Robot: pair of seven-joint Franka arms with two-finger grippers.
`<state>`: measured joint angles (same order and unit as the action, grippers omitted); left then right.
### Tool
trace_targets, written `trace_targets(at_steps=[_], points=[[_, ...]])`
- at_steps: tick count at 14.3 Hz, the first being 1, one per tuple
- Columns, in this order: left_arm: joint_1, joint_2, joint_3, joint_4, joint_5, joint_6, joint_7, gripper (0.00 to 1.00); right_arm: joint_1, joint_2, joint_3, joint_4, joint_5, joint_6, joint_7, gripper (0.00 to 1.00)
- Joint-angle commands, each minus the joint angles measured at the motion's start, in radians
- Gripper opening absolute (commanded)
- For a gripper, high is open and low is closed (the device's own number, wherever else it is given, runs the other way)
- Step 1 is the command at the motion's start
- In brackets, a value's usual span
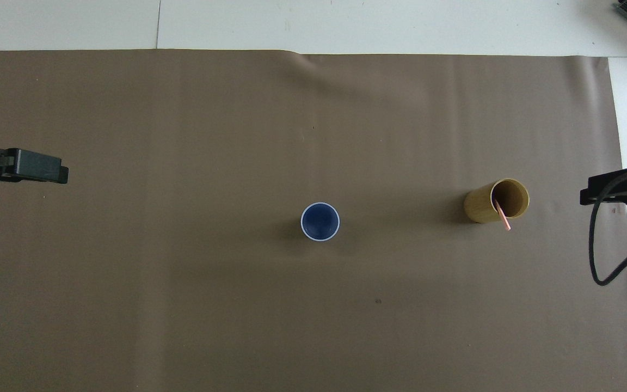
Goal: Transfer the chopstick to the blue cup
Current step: 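Reach the right gripper to the chopstick in the yellow cup and grasp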
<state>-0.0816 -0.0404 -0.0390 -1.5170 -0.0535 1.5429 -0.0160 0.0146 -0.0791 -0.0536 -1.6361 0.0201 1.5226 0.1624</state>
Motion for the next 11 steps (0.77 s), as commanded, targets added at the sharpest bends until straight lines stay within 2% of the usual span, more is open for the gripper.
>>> trace_targets(at_steps=[1, 4, 7, 11], points=[[0.006, 0.036, -0.016, 0.06, 0.06, -0.052, 0.024, 1.0, 0.021, 0.051, 0.003, -0.037, 0.032, 0.016, 0.129, 1.0], [0.0, 0.017, -0.015, 0.032, 0.052, -0.075, 0.024, 1.0, 0.021, 0.091, 0.003, -0.109, 0.075, 0.027, 0.204, 1.0], [-0.003, -0.012, -0.016, -0.005, 0.053, -0.089, 0.027, 1.0, 0.012, 0.153, 0.003, -0.183, 0.113, 0.1, 0.253, 1.0], [-0.001, -0.013, -0.015, -0.015, 0.06, -0.043, 0.036, 1.0, 0.005, 0.156, 0.003, -0.197, 0.156, 0.128, 0.261, 1.0]])
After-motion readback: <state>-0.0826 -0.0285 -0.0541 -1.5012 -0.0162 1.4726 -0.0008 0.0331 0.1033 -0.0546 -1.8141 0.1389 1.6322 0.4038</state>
